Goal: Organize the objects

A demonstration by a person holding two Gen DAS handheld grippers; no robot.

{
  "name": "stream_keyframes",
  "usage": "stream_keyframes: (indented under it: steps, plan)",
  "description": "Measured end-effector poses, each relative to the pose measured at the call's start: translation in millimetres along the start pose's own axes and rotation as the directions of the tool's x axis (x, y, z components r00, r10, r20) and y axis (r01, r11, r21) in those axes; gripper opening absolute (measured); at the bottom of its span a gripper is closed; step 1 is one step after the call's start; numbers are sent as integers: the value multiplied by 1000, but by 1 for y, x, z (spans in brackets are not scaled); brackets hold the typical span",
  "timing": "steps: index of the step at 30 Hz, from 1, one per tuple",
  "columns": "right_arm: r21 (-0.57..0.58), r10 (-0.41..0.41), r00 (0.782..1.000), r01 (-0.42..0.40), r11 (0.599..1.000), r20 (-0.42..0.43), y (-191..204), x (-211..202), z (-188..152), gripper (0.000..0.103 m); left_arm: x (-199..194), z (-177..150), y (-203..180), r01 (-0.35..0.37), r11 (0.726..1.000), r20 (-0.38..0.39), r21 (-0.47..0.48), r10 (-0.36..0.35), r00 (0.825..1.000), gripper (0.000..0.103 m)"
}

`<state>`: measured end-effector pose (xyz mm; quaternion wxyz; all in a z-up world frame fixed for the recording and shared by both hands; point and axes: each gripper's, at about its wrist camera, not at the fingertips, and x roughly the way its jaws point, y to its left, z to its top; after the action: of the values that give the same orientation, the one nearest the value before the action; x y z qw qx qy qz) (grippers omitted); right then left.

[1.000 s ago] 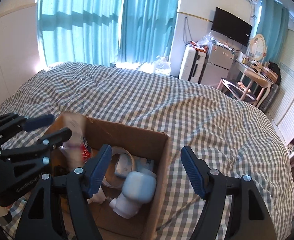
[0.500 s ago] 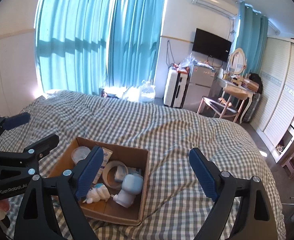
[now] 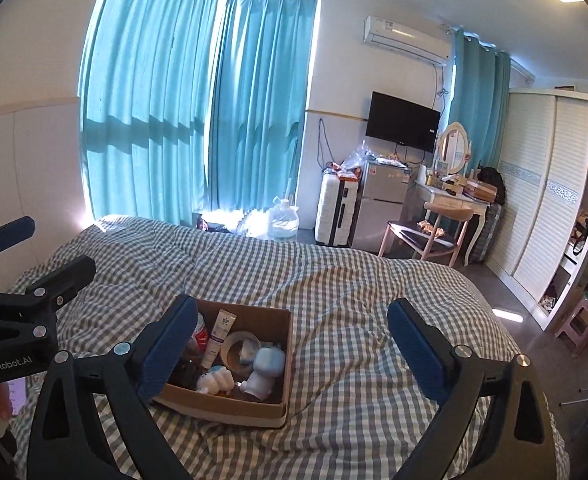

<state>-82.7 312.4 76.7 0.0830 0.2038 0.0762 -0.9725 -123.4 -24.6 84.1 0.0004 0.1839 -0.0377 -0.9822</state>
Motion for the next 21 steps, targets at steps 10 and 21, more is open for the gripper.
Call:
stream_keyframes:
  steps: [10,21]
  plan:
    - [103,37,998,-42,994,46,-16,-7,-29,100,-11,-29,-3,2,1000,42,-30,-1,999,103]
    - [127,3,1000,-7,992,30,-6,30,-86,100,15,-85,-7,-108,994,-14,-35,107,994,103]
